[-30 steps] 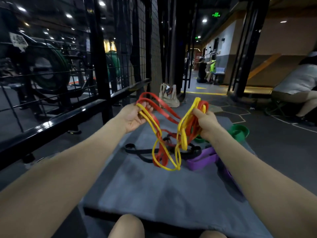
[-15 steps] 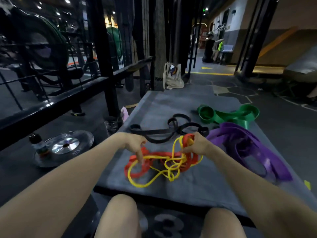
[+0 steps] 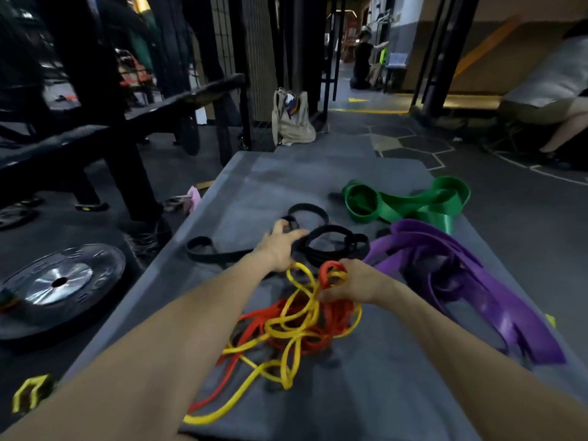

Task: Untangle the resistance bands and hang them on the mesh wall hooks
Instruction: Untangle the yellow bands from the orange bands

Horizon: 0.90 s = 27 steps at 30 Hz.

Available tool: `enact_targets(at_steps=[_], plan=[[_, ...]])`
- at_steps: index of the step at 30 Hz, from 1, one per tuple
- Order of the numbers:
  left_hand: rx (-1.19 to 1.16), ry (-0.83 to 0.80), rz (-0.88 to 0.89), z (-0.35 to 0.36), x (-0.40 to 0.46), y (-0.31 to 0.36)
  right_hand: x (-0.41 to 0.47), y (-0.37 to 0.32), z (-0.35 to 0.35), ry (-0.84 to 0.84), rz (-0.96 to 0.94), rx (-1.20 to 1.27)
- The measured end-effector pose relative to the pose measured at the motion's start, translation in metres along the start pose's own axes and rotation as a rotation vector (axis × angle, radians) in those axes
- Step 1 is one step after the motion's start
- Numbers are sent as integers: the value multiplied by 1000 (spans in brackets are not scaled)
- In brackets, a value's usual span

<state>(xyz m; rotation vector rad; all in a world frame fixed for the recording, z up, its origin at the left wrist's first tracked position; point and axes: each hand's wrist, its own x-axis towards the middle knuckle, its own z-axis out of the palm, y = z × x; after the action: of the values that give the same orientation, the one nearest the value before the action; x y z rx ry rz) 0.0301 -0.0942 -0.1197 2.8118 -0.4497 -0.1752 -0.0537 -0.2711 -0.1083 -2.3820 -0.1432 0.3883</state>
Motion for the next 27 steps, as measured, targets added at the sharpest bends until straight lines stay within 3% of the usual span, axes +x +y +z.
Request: enact_targets(at_steps=[3, 7, 10, 14, 19, 25, 27], plan=[[42, -98, 16, 9, 21, -1, 16, 1, -7, -49, 7, -66], [48, -96, 78, 11, 35, -5, 32, -5, -16, -55, 34, -168], [-105, 39, 18, 2, 44, -16, 36, -14, -20, -36, 39, -261], [-525, 303, -167, -32, 63, -38, 42, -24, -24, -27, 23, -276], [-798, 485, -145, -83, 98, -45, 60, -34, -30, 74, -30, -222], [-849, 651, -86, -115, 135, -27, 80, -32, -28, 89, -14, -151], [-734, 575, -130, -108, 143, -35, 85, -30, -25, 85, -27, -99]])
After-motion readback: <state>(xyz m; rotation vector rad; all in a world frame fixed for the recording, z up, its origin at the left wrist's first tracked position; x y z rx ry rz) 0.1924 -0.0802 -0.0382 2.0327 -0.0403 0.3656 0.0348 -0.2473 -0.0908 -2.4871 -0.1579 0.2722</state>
